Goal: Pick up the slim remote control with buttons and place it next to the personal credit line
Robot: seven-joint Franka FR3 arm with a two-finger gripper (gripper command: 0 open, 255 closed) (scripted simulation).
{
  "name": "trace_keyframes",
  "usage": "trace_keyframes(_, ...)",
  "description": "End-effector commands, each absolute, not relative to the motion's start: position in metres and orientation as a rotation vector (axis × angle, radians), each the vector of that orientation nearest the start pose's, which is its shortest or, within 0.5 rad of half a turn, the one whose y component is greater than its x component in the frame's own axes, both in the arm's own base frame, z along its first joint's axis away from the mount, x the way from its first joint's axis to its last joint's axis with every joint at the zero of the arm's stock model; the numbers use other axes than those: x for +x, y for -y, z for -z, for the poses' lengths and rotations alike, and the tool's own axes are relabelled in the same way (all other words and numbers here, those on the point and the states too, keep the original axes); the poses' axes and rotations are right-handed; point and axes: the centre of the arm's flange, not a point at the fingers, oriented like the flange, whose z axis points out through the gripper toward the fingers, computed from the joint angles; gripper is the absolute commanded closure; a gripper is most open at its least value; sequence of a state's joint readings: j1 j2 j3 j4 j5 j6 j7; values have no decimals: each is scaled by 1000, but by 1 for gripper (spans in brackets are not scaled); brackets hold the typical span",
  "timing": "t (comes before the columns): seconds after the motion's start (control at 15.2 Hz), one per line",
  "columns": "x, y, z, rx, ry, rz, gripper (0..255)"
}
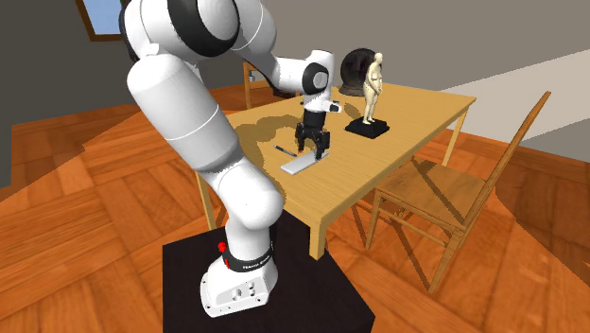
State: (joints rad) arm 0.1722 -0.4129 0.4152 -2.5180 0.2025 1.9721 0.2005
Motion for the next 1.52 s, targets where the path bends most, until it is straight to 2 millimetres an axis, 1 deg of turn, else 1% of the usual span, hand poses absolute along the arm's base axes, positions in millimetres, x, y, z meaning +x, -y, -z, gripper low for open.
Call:
trace_keyframes(0.0,323,-230,-388,-3149,393,-239,0)
trace_keyframes(0.07,321,-230,-380,-3149,393,-239,0)
trace_keyframes(0.59,321,-230,-380,-3149,393,-239,0)
trace_keyframes(0.66,321,-230,-380,-3149,393,-239,255)
trace_keyframes(1.25,321,-230,-380,-3149,393,-239,255)
trace_keyframes(1.45,321,-230,-396,-3149,393,-239,255)
